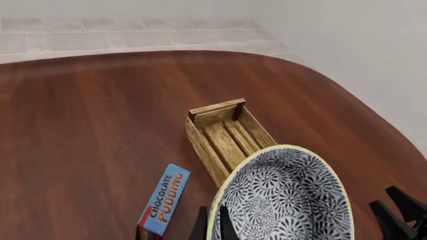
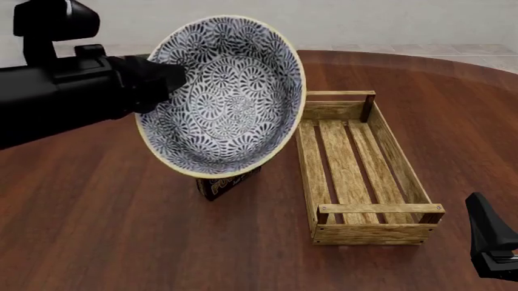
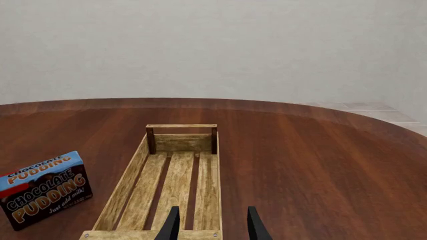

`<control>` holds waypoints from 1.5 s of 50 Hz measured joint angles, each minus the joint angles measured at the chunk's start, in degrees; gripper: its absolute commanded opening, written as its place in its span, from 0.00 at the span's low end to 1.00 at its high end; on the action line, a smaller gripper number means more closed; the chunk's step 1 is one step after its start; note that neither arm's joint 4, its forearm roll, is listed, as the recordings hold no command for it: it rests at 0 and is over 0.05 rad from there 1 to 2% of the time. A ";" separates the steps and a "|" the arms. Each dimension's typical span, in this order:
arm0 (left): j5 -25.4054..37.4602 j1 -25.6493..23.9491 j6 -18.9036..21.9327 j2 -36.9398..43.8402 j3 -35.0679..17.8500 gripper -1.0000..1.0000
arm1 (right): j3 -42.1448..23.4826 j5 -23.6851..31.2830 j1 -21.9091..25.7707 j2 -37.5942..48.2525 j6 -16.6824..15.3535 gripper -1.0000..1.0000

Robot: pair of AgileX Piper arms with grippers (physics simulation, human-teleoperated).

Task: Pick up the bowl on the left and put it in the tray.

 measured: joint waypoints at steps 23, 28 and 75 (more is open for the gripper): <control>0.05 -5.28 -1.56 7.61 -3.77 0.00 | 0.00 0.00 0.00 0.00 0.00 1.00; 0.28 -6.57 -1.71 9.74 -4.99 0.00 | 0.00 0.00 0.00 0.00 0.00 1.00; 6.13 -13.72 -3.34 25.21 -18.48 0.00 | 0.00 0.00 0.00 0.00 0.00 1.00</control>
